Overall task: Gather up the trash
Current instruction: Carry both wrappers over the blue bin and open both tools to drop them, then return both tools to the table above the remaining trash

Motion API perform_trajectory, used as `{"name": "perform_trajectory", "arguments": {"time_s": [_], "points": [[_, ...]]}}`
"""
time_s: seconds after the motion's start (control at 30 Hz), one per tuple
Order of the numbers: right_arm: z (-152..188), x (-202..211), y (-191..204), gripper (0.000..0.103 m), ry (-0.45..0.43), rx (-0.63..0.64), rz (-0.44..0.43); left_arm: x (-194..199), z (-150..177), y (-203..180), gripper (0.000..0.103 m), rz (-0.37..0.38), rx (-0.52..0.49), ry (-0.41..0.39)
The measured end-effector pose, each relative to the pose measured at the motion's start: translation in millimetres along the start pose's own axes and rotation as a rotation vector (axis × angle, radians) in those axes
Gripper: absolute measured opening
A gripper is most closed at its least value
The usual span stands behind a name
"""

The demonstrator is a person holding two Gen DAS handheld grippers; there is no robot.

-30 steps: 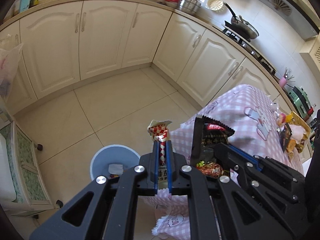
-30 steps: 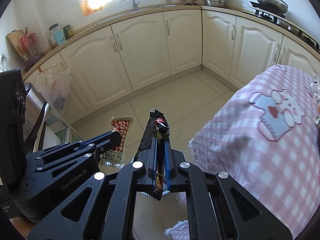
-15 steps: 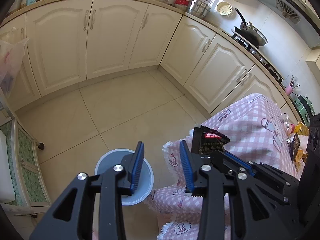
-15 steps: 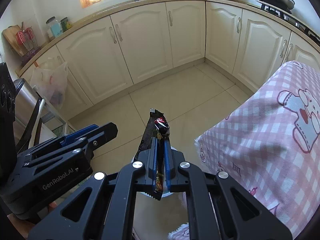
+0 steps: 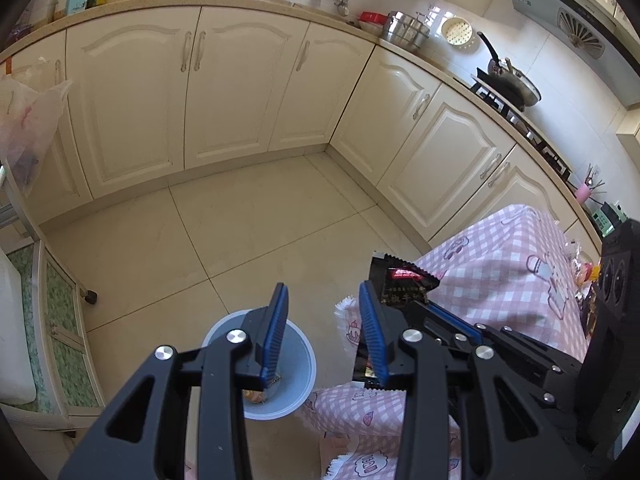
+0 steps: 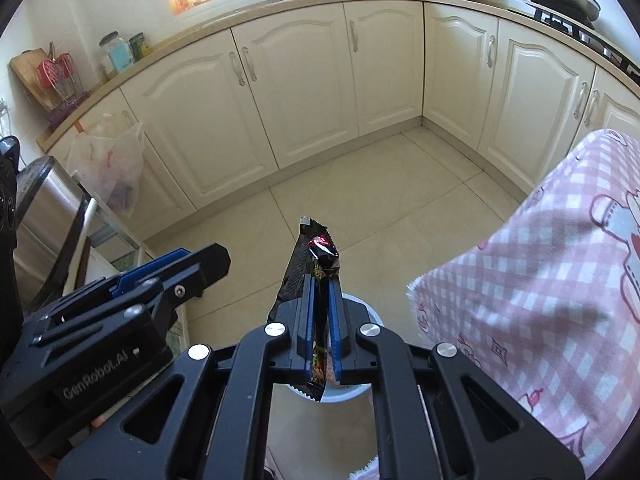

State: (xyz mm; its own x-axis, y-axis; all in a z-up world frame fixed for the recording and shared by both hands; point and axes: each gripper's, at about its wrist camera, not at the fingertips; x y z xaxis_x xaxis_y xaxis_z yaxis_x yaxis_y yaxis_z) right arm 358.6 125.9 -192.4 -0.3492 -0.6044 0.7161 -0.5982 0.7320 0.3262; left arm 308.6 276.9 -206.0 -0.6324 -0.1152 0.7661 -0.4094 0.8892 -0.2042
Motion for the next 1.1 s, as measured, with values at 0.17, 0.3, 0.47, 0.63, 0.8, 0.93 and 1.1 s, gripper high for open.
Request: {"name": "perform_trajectory", "arguments": {"time_s": [0.17, 0.3, 0.47, 0.63, 0.8, 0.93, 1.1], "points": [[-8, 6, 1, 0.018, -0.035, 0.003, -0.008, 13, -8, -2, 0.036, -0.005, -0.005, -0.038], [-12, 21, -1, 0.018, -0.063, 0.003, 0.007, 25, -11, -11, 0.037, 0.013, -0.017, -0.057], [-9, 56, -12, 0.018, -0.107, -0.019, 0.033, 45, -11, -38, 0.045, 0.044, -0.049, -0.085], [0, 108, -31, 0.019, -0.168, -0.039, 0.082, 69, -4, -78, 0.046, 0.105, -0.102, -0.104], [17, 162, -60, 0.024, -0.235, -0.086, 0.149, 94, 10, -132, 0.049, 0.165, -0.175, -0.118], [36, 203, -88, 0.028, -0.279, -0.121, 0.224, 104, 24, -177, 0.051, 0.208, -0.231, -0.107], [68, 246, -135, 0.029, -0.303, -0.198, 0.335, 107, 44, -228, 0.061, 0.244, -0.304, -0.073]]}}
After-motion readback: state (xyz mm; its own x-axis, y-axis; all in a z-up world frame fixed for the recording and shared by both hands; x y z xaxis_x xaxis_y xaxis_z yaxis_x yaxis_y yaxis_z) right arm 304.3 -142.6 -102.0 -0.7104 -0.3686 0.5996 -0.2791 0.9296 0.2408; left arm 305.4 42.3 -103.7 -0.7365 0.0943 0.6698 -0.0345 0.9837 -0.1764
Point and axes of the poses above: each gripper's, at about its wrist camera, not at the fingertips, and x roughly against the way its jaws point, y to its left, z to its underside, and after that the axes turned 10 degrees about -z, right-handed
